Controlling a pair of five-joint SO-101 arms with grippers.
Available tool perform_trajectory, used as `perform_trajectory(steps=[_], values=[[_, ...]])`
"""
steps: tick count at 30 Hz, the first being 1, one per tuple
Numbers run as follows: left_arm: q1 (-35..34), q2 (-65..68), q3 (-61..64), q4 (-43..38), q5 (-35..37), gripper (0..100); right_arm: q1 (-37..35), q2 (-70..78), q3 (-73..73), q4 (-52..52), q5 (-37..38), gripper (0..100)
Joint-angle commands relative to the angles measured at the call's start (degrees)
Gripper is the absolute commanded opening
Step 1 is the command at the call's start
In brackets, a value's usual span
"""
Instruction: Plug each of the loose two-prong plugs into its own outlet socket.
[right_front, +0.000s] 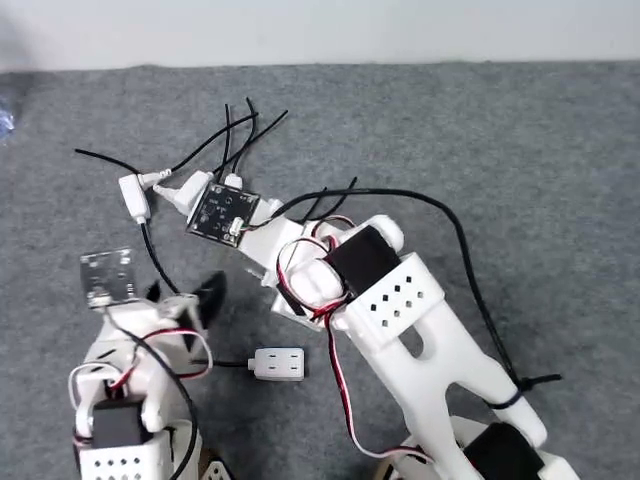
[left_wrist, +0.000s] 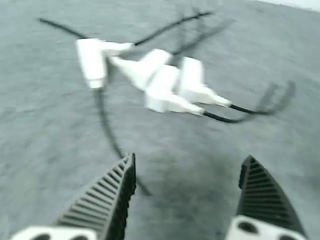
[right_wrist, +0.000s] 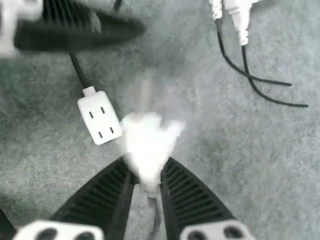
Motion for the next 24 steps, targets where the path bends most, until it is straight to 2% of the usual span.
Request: perform_trajectory(steps=[1, 5, 9, 15, 19, 21, 24], values=[[-7.3, -0.6, 1.8, -0.4, 0.2, 32, 0.2, -1.5, -0.4, 0.9, 1.1, 0.9], [-9.1, -0.6, 4.6, -2.5, -3.3, 32, 2.9, -1.3, 3.6, 1.5, 2.8, 0.9], [-8.9, -0.6, 6.5, -4.6, -4.9, 32, 10.7, -1.4, 13.5, -3.0, 6.9, 0.9], [-8.8, -0.6, 6.5, -4.8, -4.9, 32, 20.0, -1.2, 22.1, -9.1, 17.8, 0.9], [-8.8, -0.6, 6.5, -4.8, -5.1, 32, 21.5, -1.2, 29.4, -18.6, 17.2, 1.4], [-8.8, -0.6, 6.5, -4.7, -5.4, 32, 21.5, -1.2, 33.5, -24.0, 13.8, 6.8], [-8.8, -0.6, 7.3, -4.8, -5.4, 32, 21.5, -1.2, 38.8, -30.7, 10.0, 21.1]])
